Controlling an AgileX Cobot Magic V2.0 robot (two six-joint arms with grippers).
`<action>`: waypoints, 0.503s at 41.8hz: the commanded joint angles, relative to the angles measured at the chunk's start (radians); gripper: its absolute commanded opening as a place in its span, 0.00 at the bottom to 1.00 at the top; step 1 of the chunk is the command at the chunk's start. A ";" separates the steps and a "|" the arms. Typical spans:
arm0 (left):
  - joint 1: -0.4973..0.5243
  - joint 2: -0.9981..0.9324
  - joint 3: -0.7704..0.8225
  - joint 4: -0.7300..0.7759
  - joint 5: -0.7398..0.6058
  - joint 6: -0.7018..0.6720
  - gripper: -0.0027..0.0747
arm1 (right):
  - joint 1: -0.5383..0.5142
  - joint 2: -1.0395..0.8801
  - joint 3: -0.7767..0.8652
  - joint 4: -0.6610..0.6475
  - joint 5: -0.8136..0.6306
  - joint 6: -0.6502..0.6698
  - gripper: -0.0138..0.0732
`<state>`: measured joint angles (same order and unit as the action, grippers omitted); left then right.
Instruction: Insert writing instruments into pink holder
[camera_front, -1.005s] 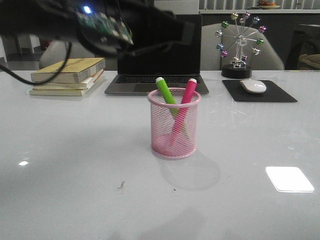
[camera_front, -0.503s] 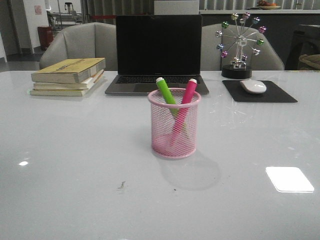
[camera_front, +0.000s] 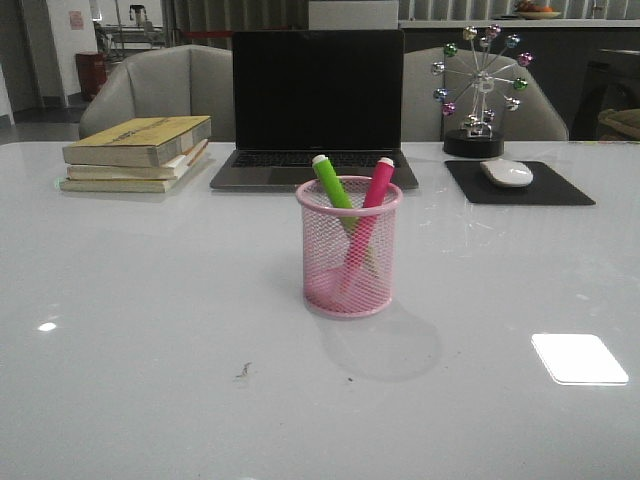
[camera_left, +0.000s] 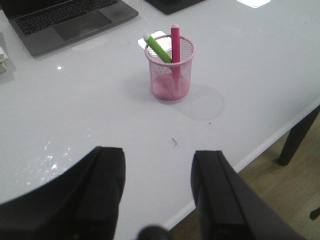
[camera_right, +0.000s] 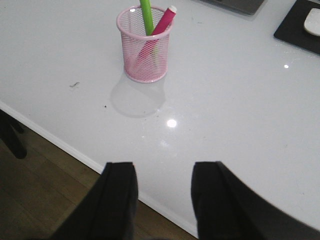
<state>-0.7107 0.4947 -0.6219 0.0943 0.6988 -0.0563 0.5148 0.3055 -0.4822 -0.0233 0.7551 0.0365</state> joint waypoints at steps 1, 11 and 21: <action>-0.007 -0.039 0.008 0.038 -0.044 0.001 0.53 | -0.006 0.008 -0.022 -0.003 -0.057 0.001 0.61; -0.007 -0.056 0.056 0.090 -0.045 0.001 0.48 | -0.006 0.008 -0.022 -0.052 -0.020 0.000 0.53; -0.007 -0.056 0.056 0.088 -0.042 -0.008 0.15 | -0.006 0.008 -0.022 -0.053 -0.008 0.000 0.22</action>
<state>-0.7107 0.4327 -0.5386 0.1739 0.7259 -0.0563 0.5148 0.3055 -0.4753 -0.0568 0.8107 0.0365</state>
